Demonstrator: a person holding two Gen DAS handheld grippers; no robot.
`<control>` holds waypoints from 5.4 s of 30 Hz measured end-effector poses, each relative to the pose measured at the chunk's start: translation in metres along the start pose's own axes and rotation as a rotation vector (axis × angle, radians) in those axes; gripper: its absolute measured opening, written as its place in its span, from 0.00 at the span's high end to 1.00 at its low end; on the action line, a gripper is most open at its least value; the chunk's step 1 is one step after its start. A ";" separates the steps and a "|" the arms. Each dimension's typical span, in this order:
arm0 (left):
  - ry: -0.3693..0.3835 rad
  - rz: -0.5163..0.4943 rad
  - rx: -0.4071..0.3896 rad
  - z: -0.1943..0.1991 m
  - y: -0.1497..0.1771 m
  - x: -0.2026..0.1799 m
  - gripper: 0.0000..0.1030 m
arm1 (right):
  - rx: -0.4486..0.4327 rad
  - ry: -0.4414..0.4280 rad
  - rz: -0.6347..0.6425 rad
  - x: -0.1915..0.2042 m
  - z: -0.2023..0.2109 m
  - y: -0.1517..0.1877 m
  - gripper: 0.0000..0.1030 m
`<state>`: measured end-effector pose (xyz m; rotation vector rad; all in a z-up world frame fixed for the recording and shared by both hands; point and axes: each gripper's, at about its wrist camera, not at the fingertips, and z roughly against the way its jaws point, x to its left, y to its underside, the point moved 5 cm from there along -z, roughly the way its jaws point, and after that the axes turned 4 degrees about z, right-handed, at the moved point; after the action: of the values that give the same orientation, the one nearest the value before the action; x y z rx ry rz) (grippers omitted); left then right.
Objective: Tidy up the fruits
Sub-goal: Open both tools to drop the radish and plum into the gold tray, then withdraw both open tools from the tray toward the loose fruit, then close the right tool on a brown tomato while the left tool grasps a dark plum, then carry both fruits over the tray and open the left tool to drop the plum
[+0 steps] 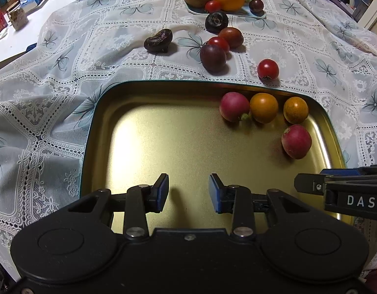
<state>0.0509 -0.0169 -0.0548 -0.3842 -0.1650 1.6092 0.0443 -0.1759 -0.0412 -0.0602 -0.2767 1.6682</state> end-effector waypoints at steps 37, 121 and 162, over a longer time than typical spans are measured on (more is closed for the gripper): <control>0.021 0.071 -0.012 0.005 -0.006 0.005 0.57 | -0.003 0.052 0.050 0.006 0.007 0.005 0.57; -0.007 -0.015 -0.033 -0.025 -0.128 -0.010 0.59 | -0.140 0.041 -0.117 -0.019 -0.024 -0.183 0.56; 0.032 -0.001 -0.067 0.025 -0.053 0.019 0.59 | -0.248 0.015 -0.079 0.009 0.010 -0.161 0.60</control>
<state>0.0920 0.0096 -0.0169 -0.4610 -0.1952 1.5982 0.1975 -0.1535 0.0040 -0.2446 -0.4679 1.5476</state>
